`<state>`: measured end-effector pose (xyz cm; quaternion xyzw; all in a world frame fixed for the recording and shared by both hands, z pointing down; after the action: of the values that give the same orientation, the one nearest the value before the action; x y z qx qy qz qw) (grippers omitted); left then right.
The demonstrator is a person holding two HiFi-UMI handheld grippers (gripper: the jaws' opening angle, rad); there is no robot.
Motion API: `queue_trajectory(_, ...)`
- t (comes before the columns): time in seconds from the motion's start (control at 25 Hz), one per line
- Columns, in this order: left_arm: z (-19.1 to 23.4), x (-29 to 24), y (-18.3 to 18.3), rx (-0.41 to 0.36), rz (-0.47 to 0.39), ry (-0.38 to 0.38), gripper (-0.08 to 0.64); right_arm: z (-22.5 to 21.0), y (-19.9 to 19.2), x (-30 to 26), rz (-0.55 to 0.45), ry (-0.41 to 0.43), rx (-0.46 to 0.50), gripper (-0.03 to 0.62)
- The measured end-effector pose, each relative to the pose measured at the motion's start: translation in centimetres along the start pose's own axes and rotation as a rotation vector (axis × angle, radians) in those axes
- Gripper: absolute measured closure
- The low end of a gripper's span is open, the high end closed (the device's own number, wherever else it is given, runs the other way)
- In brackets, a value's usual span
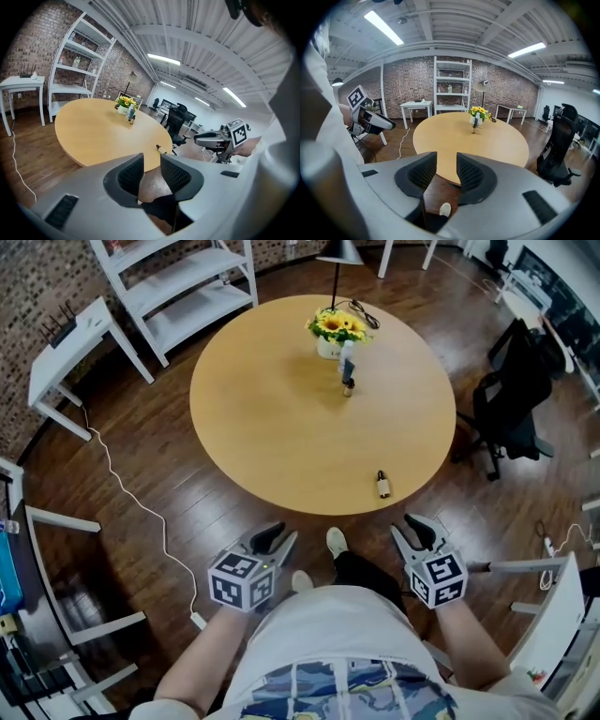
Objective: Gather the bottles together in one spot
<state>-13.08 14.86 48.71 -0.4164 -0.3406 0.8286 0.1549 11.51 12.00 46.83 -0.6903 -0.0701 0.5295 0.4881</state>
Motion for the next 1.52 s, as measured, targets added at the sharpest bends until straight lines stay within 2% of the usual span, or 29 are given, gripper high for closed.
queue_trajectory(0.16,0.2,-1.2,0.1,0.008,0.02,0.0,0.463,-1.7,-1.8,-2.7,0.081,0.012,-0.007,0.434)
queue_trajectory(0.32,-0.2,-2.4,1.1,0.016,0.044,0.008,0.463,-3.8,-2.0,-4.5,0.106,0.046,-0.022,0.434)
queue_trajectory(0.4,-0.6,-3.7,1.5,0.016,0.064,0.009,0.43,-5.1,-1.9,-5.2,0.115,0.063,-0.025,0.434)
queue_trajectory(0.52,-1.3,-6.4,2.2,0.001,0.102,0.007,0.43,-7.0,-2.3,-6.5,0.128,0.087,-0.028,0.434)
queue_trajectory(0.72,-4.3,-12.6,3.7,-0.015,0.179,-0.039,0.43,-10.6,-3.2,-7.3,0.16,0.141,-0.042,0.434)
queue_trajectory(0.88,-6.4,-17.1,5.6,-0.025,0.209,-0.059,0.43,-12.5,-4.5,-9.4,0.219,0.209,-0.038,0.434)
queue_trajectory(1.08,-7.6,-20.0,7.3,-0.036,0.24,-0.026,0.43,-11.9,-6.0,-13.2,0.277,0.326,-0.032,0.434)
queue_trajectory(1.28,-7.4,-22.8,5.4,-0.037,0.37,0.001,0.427,-13.0,-5.0,-13.5,0.223,0.374,-0.067,0.434)
queue_trajectory(1.4,-8.2,-26.3,4.0,-0.049,0.474,-0.016,0.392,-14.8,-5.0,-12.8,0.209,0.366,-0.072,0.434)
queue_trajectory(1.52,-8.2,-30.6,3.2,-0.084,0.558,0.007,0.353,-16.9,-4.7,-11.9,0.191,0.345,-0.076,0.434)
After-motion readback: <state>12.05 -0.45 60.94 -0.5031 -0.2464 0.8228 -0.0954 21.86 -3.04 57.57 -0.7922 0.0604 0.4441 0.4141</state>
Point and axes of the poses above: the fingertips, and each gripper's own axes: x backward along the fingers, z to its left, y out of its top, the point moved 2 cm from there along x, backward along the fingers, and after that the axes turned 7 degrees about z, right-handed, at the moved point
